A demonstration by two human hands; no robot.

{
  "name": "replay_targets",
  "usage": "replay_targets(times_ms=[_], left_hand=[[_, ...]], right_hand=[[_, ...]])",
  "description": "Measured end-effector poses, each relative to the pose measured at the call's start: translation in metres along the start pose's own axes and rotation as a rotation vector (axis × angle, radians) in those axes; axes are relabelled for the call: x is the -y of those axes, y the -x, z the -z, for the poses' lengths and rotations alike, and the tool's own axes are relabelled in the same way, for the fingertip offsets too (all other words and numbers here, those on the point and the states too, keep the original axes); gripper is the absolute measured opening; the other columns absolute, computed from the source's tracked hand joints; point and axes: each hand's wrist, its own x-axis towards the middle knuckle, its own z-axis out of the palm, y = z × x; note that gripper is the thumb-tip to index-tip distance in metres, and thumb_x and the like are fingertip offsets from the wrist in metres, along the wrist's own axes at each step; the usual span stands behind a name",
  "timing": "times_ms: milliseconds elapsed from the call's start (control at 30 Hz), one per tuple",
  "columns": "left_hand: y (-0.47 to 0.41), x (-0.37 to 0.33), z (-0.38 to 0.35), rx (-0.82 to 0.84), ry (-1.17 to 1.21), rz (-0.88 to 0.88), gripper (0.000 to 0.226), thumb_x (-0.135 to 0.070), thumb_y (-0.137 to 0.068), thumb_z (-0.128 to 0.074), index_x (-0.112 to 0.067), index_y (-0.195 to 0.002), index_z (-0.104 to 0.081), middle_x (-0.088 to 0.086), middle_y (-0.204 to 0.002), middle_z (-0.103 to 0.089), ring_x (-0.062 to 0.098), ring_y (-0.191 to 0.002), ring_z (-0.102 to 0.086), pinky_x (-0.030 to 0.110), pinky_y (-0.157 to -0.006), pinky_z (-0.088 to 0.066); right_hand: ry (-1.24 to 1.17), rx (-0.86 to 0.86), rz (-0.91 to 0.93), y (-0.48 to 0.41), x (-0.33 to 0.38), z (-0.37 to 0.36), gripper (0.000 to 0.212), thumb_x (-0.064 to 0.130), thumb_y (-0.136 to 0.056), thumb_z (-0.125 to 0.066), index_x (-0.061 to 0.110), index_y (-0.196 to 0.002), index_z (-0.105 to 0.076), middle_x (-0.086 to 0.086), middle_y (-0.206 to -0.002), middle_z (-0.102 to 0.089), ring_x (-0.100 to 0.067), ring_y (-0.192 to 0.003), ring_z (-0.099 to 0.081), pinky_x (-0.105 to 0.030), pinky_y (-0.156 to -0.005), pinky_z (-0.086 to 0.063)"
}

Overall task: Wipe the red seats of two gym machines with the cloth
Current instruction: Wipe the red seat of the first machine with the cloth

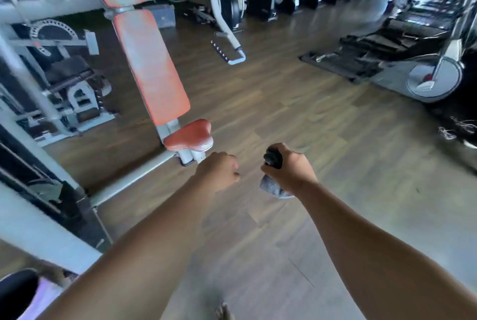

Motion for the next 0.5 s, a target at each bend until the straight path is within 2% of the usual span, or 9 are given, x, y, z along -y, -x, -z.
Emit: replay_targets(times_ms=[100, 233, 367, 500], left_hand=[[-0.060, 0.001, 0.002, 0.021, 0.010, -0.002, 0.033, -0.034, -0.088, -0.067, -0.029, -0.121, -0.070, -0.001, -0.123, -0.065, 0.024, -0.118, -0.060, 0.032, -0.087, -0.048], [-0.142, 0.025, 0.014, 0.040, 0.022, 0.004, 0.033, -0.034, -0.089, -0.067, -0.029, -0.121, -0.070, -0.002, -0.125, -0.065, 0.025, -0.120, -0.059, 0.032, -0.091, -0.049], [-0.218, 0.061, 0.029, 0.057, 0.017, 0.086, 0.032, -0.035, -0.092, -0.067, -0.027, -0.123, -0.070, 0.000, -0.127, -0.065, 0.026, -0.118, -0.062, 0.035, -0.092, -0.053], [-0.282, 0.098, 0.041, 0.092, -0.013, 0.139, 0.025, -0.029, -0.095, -0.061, -0.022, -0.117, -0.069, 0.000, -0.116, -0.064, 0.027, -0.108, -0.062, 0.029, -0.074, -0.043]], right_hand=[[0.002, 0.001, 0.000, -0.058, -0.013, -0.002, 0.048, 0.043, -0.078, -0.076, 0.034, -0.122, -0.059, -0.004, -0.101, -0.074, -0.027, -0.096, -0.068, -0.031, -0.078, -0.054], [-0.002, 0.031, -0.001, -0.147, -0.013, -0.018, 0.047, 0.044, -0.078, -0.076, 0.036, -0.122, -0.058, -0.003, -0.101, -0.073, -0.027, -0.096, -0.068, -0.031, -0.077, -0.053], [-0.018, 0.077, 0.016, -0.236, -0.001, -0.040, 0.049, 0.043, -0.080, -0.076, 0.035, -0.124, -0.058, -0.002, -0.104, -0.073, -0.026, -0.097, -0.067, -0.030, -0.078, -0.054], [-0.033, 0.164, 0.047, -0.321, 0.010, -0.069, 0.050, 0.044, -0.079, -0.076, 0.037, -0.125, -0.057, 0.000, -0.106, -0.071, -0.024, -0.098, -0.066, -0.031, -0.080, -0.054]])
